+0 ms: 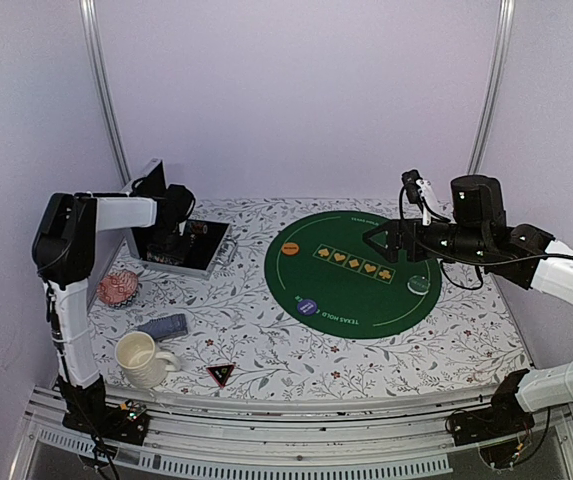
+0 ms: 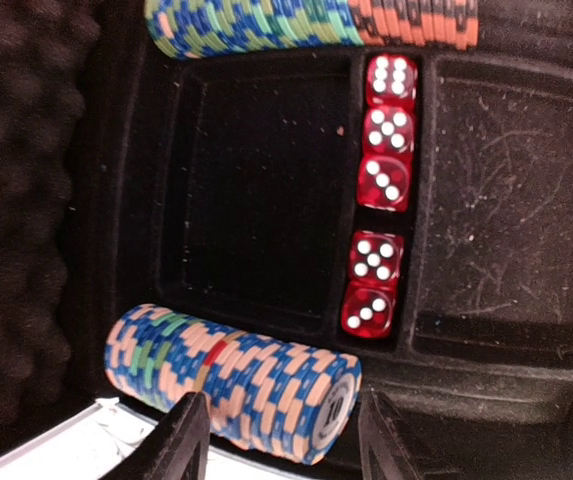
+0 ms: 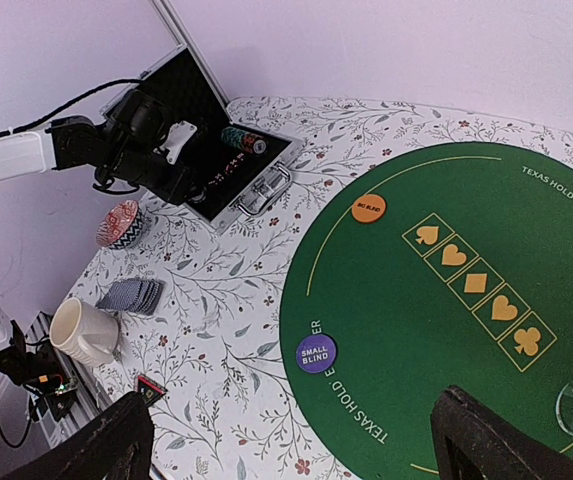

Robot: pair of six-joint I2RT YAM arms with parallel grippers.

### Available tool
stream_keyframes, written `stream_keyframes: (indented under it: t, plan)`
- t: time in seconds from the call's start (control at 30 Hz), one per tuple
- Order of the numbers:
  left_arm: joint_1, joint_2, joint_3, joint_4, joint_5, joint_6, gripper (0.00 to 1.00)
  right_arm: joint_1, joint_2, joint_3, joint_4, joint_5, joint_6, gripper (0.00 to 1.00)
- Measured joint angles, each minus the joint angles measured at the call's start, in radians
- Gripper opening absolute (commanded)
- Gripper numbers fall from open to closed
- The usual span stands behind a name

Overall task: Distribute texas hold em gaming equipment
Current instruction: Pick up the pile of poker chips from the chip case.

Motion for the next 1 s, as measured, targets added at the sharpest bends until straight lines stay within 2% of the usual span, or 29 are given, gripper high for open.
stream_keyframes:
  t: [0.53,1.0]
  plan:
    - [-0.005,0.000,0.010,0.005,0.076,-0.006,0.48,0.000,-0.001,-0.002,-0.001,0.001,0.000,0.99]
    - [-0.014,-0.010,-0.008,0.032,0.101,0.016,0.54,0.000,-0.005,-0.002,-0.002,0.001,0.000,0.99]
